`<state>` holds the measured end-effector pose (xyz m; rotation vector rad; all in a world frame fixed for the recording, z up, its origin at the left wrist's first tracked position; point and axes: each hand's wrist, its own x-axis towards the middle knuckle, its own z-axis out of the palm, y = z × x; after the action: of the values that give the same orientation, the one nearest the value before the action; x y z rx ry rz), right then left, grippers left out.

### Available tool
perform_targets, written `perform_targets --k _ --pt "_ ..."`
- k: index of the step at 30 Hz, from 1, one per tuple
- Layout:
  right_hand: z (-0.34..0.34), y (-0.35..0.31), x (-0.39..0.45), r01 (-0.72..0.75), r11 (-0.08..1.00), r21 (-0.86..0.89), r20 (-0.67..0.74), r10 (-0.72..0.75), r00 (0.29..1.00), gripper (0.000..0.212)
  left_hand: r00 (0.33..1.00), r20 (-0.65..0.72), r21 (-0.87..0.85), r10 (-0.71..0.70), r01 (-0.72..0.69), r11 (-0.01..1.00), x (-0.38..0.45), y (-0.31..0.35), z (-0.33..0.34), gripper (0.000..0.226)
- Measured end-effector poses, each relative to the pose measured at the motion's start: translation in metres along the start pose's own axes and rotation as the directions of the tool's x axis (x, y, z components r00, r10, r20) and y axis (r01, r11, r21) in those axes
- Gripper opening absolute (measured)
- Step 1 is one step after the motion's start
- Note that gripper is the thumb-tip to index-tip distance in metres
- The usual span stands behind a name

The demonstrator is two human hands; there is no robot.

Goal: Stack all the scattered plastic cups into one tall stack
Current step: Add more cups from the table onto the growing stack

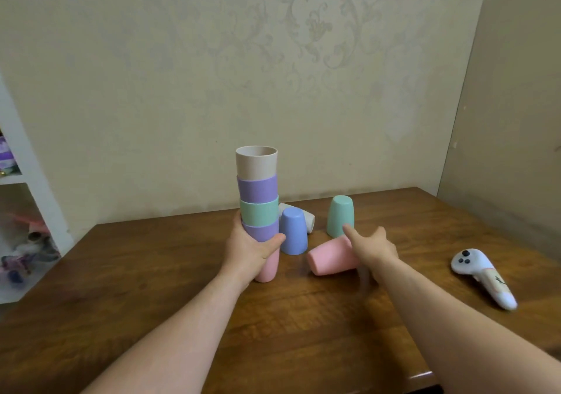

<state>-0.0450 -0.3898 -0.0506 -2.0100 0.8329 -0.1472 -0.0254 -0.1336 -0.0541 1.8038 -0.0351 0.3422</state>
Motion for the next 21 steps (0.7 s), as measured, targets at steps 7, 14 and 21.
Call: perform_targets --k 7,14,21 --pt "0.023 -0.006 -0.004 -0.055 0.992 -0.116 0.094 0.066 0.993 0.103 0.997 -0.033 0.024 -0.066 0.067 0.997 0.005 -0.002 -0.001 0.087" --pt "0.023 -0.016 -0.013 0.075 0.997 -0.002 0.105 -0.074 0.992 0.083 0.998 -0.038 -0.029 -0.052 0.051 0.998 0.006 -0.007 0.001 0.075" --pt "0.019 -0.006 -0.046 0.468 0.878 0.097 0.091 -0.476 0.875 0.126 0.998 -0.006 -0.061 -0.059 0.058 0.996 0.008 -0.010 -0.001 0.077"
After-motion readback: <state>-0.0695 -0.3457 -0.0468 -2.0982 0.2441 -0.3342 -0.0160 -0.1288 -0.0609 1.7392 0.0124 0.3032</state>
